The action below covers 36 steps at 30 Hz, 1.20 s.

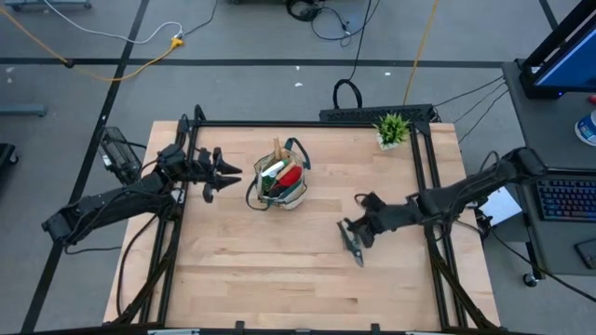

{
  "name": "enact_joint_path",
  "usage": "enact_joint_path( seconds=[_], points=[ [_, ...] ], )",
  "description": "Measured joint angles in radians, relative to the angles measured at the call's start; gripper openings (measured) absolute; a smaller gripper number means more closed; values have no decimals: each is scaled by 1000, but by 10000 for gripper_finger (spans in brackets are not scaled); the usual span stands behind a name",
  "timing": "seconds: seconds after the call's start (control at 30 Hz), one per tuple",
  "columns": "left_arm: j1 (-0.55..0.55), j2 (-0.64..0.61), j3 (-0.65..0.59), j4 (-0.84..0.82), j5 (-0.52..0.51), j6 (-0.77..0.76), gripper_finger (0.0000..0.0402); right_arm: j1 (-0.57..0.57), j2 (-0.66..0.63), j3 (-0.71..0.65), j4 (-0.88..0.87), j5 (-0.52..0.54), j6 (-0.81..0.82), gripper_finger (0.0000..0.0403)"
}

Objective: Pick & Place Garden tools in Gardening bag
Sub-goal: Put the shears into the gardening bag

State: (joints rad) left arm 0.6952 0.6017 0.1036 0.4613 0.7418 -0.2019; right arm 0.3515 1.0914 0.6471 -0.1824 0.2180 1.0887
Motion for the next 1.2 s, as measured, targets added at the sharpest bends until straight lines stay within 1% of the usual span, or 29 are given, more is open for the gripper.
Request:
enact_joint_path(
  seconds=[0.13,0.27,0.4,0.7,1.0,1.2],
  points=[
    [-21,0,0,0,0,-10,145,-22,-43,0,219,-22,-205,44],
    [-41,0,0,0,0,-10,145,-33,-64,1,444,-121,-390,44],
    [-56,0,0,0,0,-10,145,-32,-66,2,650,-227,-531,44],
    [-69,0,0,0,-1,-10,145,-32,-66,3,1010,-450,-712,44],
    [-69,0,0,0,-1,-11,145,-31,-66,3,1276,-598,-842,44],
    [-69,0,0,0,-1,-12,145,-31,-66,4,1475,-730,-936,44]
  ],
)
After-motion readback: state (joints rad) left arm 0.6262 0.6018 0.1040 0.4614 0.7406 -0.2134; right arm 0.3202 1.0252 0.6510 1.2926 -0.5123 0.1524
